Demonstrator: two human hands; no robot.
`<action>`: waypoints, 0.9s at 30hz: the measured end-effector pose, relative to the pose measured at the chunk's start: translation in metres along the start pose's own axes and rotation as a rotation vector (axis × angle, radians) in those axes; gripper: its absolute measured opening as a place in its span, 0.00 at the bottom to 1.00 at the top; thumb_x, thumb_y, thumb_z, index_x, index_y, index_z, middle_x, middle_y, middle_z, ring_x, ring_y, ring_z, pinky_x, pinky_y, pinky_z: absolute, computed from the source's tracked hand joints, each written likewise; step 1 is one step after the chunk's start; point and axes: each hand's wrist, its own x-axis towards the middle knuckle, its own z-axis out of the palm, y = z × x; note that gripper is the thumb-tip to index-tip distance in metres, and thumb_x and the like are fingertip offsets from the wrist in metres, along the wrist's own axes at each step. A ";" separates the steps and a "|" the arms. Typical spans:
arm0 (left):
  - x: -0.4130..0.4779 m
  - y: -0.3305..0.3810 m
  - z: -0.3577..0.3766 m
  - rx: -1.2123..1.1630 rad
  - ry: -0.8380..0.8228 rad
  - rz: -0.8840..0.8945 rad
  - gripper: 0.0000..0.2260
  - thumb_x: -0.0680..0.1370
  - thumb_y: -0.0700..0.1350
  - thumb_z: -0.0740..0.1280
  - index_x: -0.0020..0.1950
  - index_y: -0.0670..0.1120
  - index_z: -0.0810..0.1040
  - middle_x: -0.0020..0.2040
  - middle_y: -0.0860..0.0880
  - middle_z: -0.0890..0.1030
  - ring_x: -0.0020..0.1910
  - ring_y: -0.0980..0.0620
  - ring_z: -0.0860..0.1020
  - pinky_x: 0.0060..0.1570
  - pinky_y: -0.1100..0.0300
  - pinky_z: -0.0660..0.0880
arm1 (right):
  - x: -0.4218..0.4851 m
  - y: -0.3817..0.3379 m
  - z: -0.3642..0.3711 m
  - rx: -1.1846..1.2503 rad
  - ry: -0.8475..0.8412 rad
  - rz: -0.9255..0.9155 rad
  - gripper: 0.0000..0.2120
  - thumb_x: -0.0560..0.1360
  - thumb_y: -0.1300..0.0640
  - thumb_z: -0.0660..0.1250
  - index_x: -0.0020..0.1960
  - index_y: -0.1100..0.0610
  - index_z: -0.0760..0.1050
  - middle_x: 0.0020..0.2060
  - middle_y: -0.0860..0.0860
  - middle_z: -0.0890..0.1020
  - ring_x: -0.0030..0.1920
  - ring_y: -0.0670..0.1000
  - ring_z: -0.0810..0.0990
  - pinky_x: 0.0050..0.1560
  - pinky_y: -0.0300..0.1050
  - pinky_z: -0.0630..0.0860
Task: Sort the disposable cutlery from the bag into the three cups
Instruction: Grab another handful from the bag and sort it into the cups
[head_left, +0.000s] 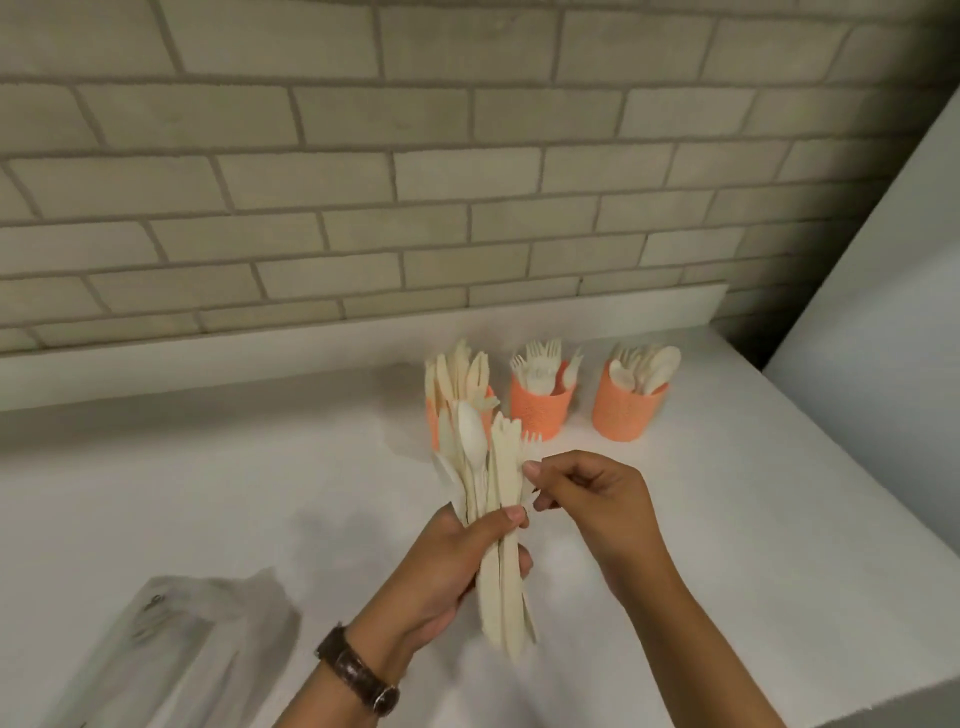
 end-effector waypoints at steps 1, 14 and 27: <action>0.008 0.000 0.013 0.010 0.003 0.002 0.04 0.76 0.42 0.67 0.44 0.42 0.77 0.30 0.47 0.79 0.29 0.50 0.77 0.35 0.58 0.75 | 0.005 -0.001 -0.014 -0.007 0.013 0.004 0.04 0.68 0.63 0.73 0.37 0.64 0.81 0.28 0.49 0.82 0.29 0.47 0.77 0.34 0.37 0.76; 0.086 -0.026 0.114 -0.045 0.277 -0.045 0.05 0.78 0.42 0.64 0.49 0.41 0.76 0.36 0.45 0.83 0.29 0.51 0.81 0.33 0.60 0.78 | 0.101 -0.017 -0.144 -0.103 -0.007 -0.063 0.06 0.71 0.66 0.69 0.39 0.70 0.76 0.31 0.61 0.81 0.29 0.50 0.82 0.37 0.40 0.78; 0.067 -0.023 0.069 -0.159 0.468 0.014 0.08 0.77 0.43 0.64 0.39 0.42 0.74 0.30 0.47 0.72 0.25 0.51 0.72 0.29 0.62 0.73 | 0.208 -0.019 -0.082 -0.236 0.063 -0.480 0.08 0.73 0.59 0.69 0.38 0.49 0.74 0.34 0.44 0.79 0.38 0.51 0.81 0.44 0.46 0.76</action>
